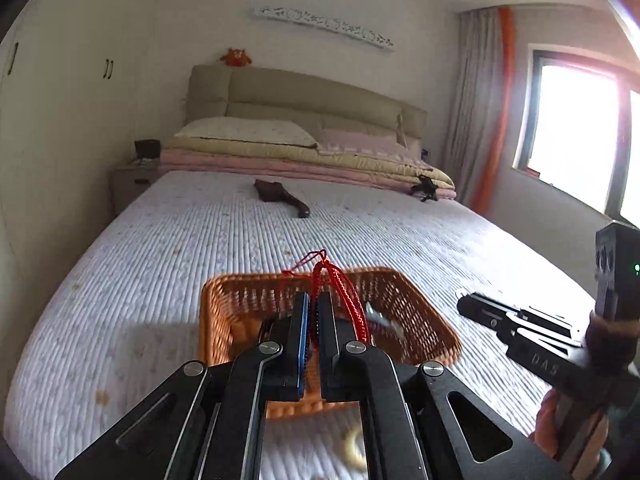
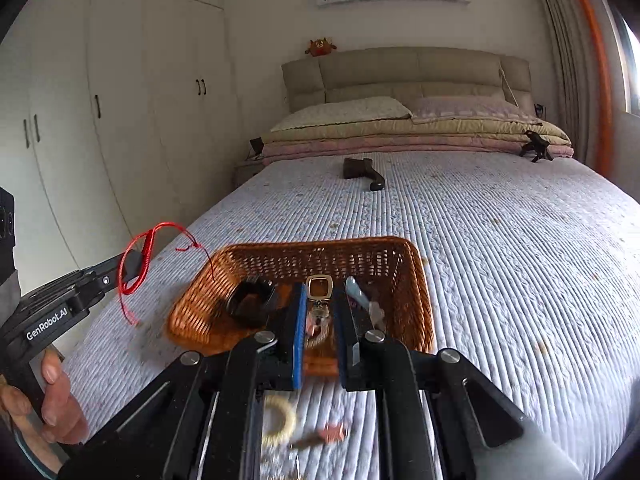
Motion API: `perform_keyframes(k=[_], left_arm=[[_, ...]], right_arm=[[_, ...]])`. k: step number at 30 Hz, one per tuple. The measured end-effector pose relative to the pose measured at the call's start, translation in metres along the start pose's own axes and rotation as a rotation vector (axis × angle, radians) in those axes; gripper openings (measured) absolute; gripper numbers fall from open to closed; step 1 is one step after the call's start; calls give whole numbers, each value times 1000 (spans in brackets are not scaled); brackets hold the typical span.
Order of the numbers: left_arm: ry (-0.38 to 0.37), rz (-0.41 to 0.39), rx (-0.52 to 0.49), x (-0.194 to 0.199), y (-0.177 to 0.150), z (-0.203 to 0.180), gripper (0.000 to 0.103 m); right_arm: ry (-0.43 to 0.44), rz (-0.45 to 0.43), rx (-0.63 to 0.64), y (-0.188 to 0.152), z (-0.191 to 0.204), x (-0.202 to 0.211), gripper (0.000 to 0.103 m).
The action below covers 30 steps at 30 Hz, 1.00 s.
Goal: Organize jewelry
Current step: 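Carry the red string and gold ring into the basket and open both tools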
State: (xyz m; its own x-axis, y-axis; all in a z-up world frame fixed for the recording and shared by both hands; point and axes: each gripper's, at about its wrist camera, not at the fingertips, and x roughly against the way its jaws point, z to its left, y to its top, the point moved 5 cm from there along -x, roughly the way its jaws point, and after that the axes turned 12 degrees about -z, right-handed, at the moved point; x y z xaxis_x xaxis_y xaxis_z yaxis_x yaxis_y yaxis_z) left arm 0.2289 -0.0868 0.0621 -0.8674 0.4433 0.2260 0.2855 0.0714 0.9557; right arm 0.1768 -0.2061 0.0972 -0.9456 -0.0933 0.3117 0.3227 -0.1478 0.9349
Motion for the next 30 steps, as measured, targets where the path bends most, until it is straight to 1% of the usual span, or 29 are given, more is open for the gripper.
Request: perform_keyframes(k=[2, 4, 8, 13, 15, 18, 21, 24, 25, 26, 27, 28, 29, 30], left_arm=[[6, 9, 13, -26, -3, 6, 4], [23, 49, 27, -53, -14, 15, 4], [52, 104, 23, -82, -38, 25, 4], [64, 135, -15, -96, -58, 29, 4], [66, 143, -13, -100, -62, 29, 4], [82, 154, -38, -103, -67, 27, 4], [79, 162, -31, -103, -70, 27, 4], [74, 153, -30, -99, -69, 27, 7], [61, 148, -20, -98, -68, 26, 10], [49, 141, -6, -95, -65, 26, 28], [49, 129, 1, -92, -62, 26, 56], [58, 95, -2, -86, -57, 26, 63], [64, 65, -10, -81, -54, 26, 64], [63, 52, -19, -77, -51, 24, 64]], right_arm=[[-2, 20, 2, -1, -1, -21, 15], [-7, 50, 0, -5, -3, -44, 15], [1, 96, -42, -18, -13, -76, 15], [1, 144, -63, -40, -24, -100, 15], [-1, 167, -64, -49, -23, -107, 15], [-5, 190, -47, -57, -19, -113, 15], [0, 196, -45, -59, -18, -114, 15], [-1, 186, -51, -59, -18, -111, 16], [9, 183, -61, -59, -19, -110, 18], [16, 179, -69, -58, -20, -108, 27], [12, 167, -73, -55, -22, -105, 39], [10, 154, -73, -53, -23, -102, 42], [15, 140, -72, -51, -23, -99, 42], [17, 126, -72, -48, -23, -95, 42]])
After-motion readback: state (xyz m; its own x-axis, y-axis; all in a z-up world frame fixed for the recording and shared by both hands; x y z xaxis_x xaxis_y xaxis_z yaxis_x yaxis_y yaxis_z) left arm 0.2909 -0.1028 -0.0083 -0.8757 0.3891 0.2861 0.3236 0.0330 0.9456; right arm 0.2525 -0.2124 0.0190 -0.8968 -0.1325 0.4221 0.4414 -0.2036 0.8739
